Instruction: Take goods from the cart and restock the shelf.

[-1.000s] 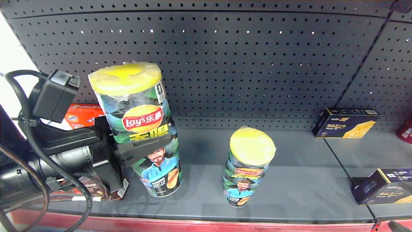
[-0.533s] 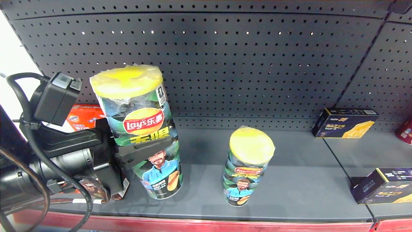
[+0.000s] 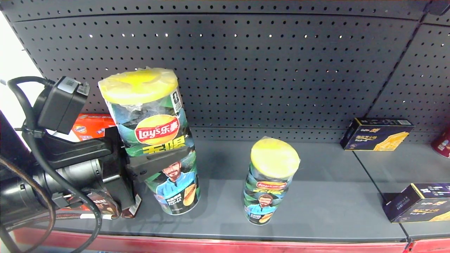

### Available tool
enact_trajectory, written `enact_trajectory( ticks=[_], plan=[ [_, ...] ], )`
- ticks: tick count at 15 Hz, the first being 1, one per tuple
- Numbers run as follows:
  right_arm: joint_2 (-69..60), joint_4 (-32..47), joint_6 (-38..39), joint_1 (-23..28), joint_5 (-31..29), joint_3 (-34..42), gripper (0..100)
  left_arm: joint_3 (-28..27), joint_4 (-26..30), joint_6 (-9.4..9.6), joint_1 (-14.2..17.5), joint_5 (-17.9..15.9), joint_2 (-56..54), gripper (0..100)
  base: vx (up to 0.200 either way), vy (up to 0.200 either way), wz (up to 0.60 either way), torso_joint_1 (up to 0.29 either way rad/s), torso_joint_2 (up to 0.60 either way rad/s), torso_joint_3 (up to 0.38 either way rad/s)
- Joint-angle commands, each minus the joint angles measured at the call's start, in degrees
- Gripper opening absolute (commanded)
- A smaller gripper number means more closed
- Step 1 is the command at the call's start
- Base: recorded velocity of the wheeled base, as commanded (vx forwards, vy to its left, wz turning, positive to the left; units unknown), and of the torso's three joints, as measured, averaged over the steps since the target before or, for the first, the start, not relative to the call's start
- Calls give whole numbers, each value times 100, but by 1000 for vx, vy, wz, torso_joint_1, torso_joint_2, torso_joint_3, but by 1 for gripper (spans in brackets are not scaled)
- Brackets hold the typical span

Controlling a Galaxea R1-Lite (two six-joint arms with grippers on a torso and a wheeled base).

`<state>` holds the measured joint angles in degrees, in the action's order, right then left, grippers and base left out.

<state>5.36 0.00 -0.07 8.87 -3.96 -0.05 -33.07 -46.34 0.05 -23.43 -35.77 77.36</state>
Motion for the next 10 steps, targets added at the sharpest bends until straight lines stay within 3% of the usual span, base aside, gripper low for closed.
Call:
enact_trajectory(
  ticks=[1, 4, 6, 7, 10],
  plan=[
    [35, 0, -1, 0, 1, 5, 100, -129, 46, -5, -12, -9, 77, 0, 0, 0, 0, 0, 0, 0],
    [35, -9, -1, 0, 1, 5, 100, -287, 19, 39, -56, -27, 279, 0, 0, 0, 0, 0, 0, 0],
    [35, -9, -1, 0, 1, 5, 100, -560, 55, 188, -83, -27, 464, 0, 0, 0, 0, 0, 0, 0],
    [35, -9, -1, 0, 1, 5, 100, -657, 46, 364, -4, -27, 587, 0, 0, 0, 0, 0, 0, 0],
    [35, -9, -1, 0, 1, 5, 100, -1052, -16, 426, -39, 70, 947, 0, 0, 0, 0, 0, 0, 0]
  ],
)
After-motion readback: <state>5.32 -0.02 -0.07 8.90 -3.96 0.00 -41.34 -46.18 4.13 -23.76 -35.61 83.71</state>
